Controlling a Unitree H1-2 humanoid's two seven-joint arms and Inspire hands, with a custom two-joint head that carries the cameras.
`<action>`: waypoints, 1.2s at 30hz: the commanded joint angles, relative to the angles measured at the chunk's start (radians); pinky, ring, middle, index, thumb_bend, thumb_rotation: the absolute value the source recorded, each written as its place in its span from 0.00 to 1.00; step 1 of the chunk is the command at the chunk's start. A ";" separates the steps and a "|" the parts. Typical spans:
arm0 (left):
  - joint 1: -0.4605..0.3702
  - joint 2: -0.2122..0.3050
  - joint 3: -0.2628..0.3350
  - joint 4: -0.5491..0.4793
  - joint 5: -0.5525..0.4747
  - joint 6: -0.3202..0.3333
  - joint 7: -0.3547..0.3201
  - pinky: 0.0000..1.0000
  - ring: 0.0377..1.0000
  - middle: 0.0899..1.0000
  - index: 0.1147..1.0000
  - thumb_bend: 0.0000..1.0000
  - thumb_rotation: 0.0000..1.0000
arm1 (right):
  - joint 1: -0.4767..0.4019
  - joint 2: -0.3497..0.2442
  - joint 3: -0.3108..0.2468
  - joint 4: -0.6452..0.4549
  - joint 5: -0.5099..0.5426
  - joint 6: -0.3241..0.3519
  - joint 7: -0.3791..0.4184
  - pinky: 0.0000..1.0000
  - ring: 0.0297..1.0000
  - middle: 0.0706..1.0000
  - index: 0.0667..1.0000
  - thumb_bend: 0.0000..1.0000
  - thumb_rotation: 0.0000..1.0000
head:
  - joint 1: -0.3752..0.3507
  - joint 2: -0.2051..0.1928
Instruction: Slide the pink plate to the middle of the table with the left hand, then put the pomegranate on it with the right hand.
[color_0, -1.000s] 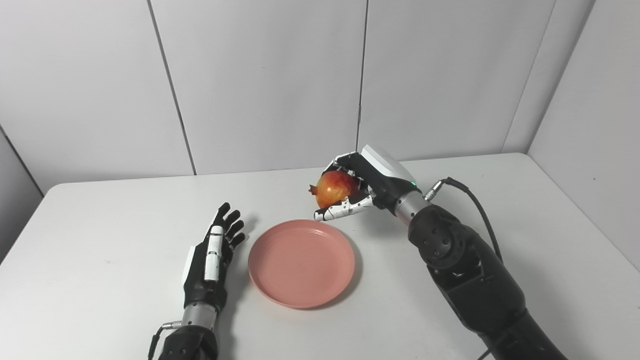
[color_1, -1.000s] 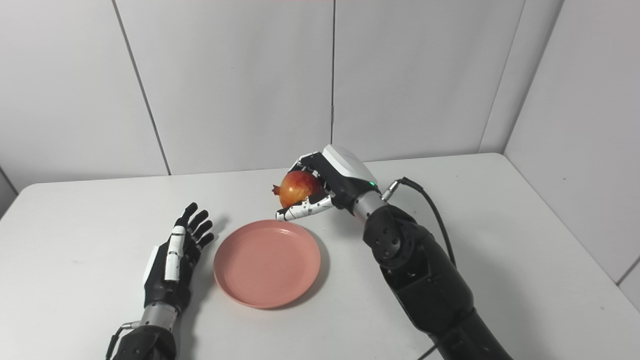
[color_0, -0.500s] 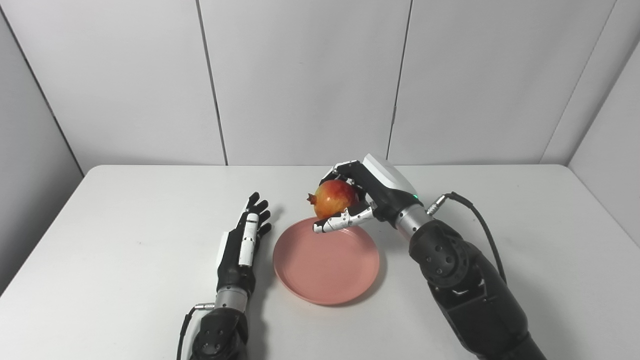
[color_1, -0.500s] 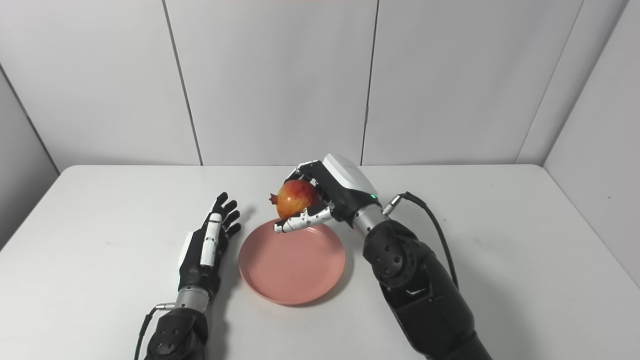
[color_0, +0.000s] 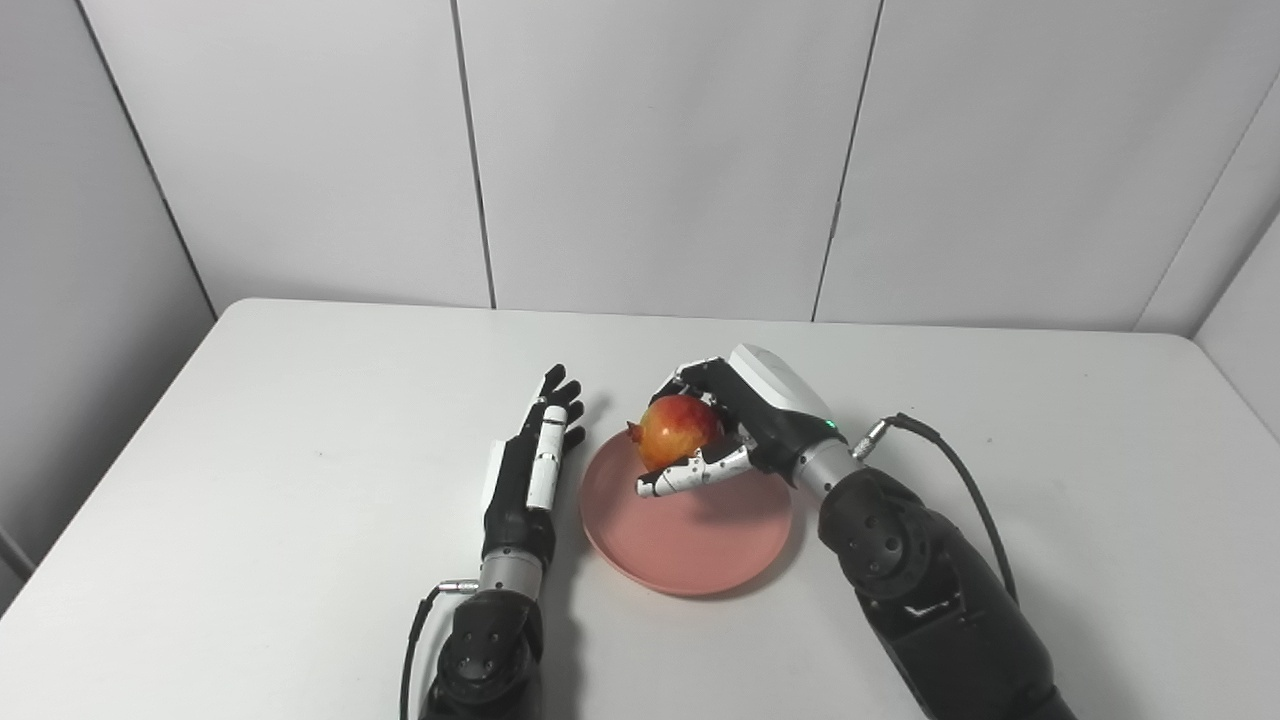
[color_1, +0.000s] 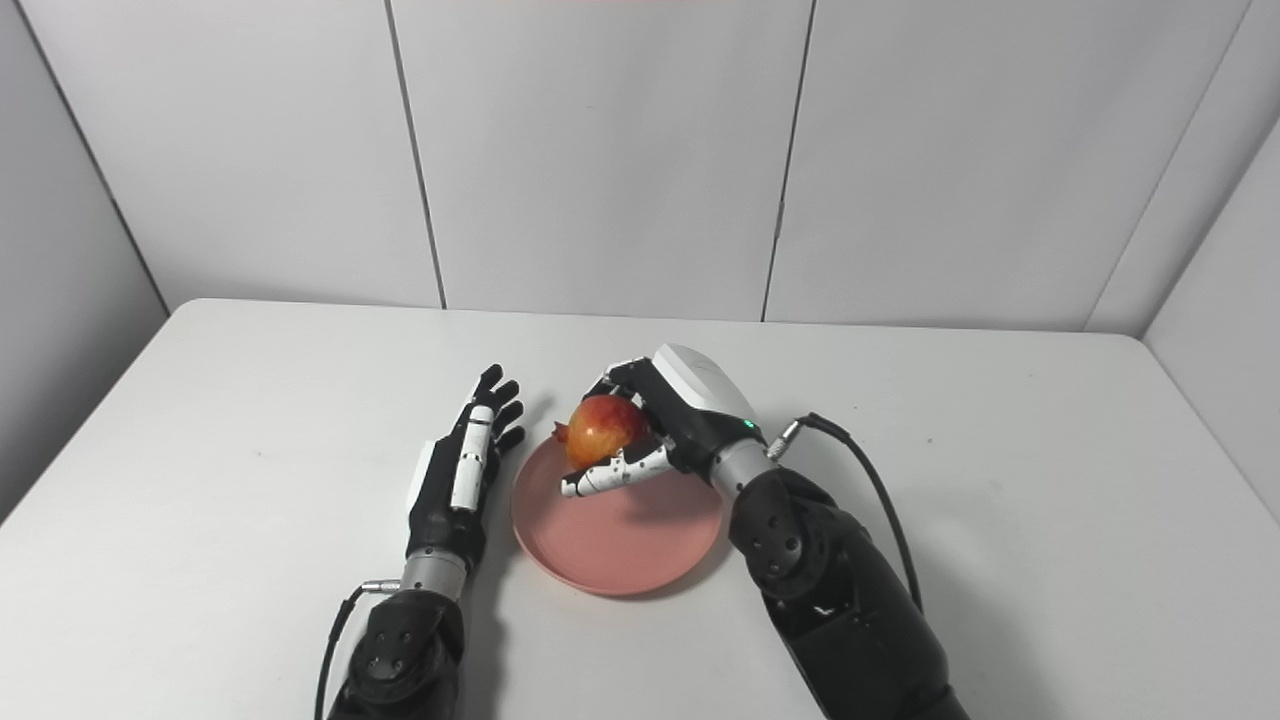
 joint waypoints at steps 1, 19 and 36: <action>-0.006 -0.015 -0.005 0.024 0.003 -0.006 0.011 0.90 0.92 0.92 0.90 0.41 1.00 | -0.031 0.005 -0.003 -0.010 -0.006 -0.051 -0.024 0.28 0.33 0.38 0.45 0.39 0.25 | 0.005 0.003; -0.009 -0.013 -0.006 0.015 -0.002 0.004 0.003 0.89 0.91 0.91 0.91 0.40 1.00 | -0.006 -0.017 0.048 0.064 -0.073 -0.103 -0.046 0.26 0.31 0.37 0.46 0.41 0.13 | 0.004 0.020; -0.011 -0.013 -0.008 0.010 -0.002 0.015 0.003 0.89 0.91 0.92 0.91 0.40 1.00 | -0.008 -0.046 0.065 0.081 -0.173 -0.164 -0.109 0.36 0.44 0.51 0.63 0.43 0.14 | 0.001 0.026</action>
